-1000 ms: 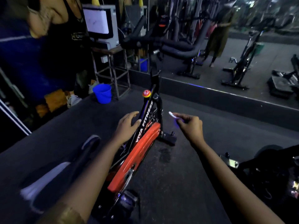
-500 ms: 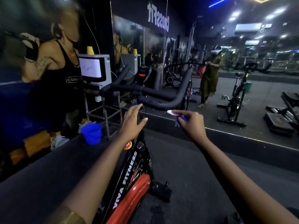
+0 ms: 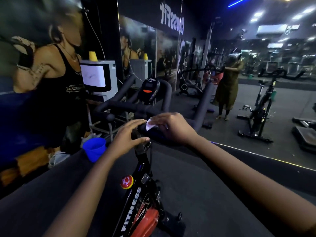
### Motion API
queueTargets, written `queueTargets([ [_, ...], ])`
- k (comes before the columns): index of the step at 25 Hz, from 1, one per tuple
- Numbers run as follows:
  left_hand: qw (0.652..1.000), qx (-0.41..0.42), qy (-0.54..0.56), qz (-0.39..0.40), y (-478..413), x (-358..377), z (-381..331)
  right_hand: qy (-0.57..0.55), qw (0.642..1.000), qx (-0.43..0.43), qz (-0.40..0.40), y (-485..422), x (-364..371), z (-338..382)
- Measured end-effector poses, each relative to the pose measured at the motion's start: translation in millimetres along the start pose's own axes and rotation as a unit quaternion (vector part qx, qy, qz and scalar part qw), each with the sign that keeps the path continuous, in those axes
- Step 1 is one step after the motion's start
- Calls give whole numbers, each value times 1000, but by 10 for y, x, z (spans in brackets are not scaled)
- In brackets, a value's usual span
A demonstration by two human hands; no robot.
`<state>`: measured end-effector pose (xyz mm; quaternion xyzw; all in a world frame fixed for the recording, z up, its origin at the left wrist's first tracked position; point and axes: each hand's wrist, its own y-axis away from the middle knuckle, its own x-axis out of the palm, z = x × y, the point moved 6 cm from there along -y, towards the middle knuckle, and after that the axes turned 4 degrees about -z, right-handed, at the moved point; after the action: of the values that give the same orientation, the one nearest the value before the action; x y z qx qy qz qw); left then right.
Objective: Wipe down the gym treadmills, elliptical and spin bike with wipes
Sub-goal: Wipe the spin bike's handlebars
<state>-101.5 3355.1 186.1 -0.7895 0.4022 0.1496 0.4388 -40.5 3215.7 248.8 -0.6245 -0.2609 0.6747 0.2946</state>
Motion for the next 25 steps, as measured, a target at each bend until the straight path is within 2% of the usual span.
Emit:
queueTargets([
  [2,1000,6,8,-6,-15,0,56,-2,999,-26,28,2,172,-38],
  [5,1000,10,-5,-14,-5,-1,62,20,996,-83,18,148,166,-77],
  [10,1000,23,-20,-9,-63,39,85,-12,992,-98,78,580,-135,-438],
  [14,999,35,-10,-32,-97,45,81,0,994,-88,57,589,-329,-541],
  [17,998,37,-8,-47,-66,72,103,-32,993,-104,38,274,-40,-225],
  [19,998,32,-18,-46,-40,76,120,-9,993,-99,60,129,283,-26],
  [22,996,45,-72,-14,3,73,117,63,989,-124,48,232,332,-55],
  [25,985,109,-134,-29,61,151,-90,74,986,-142,44,580,63,-224],
])
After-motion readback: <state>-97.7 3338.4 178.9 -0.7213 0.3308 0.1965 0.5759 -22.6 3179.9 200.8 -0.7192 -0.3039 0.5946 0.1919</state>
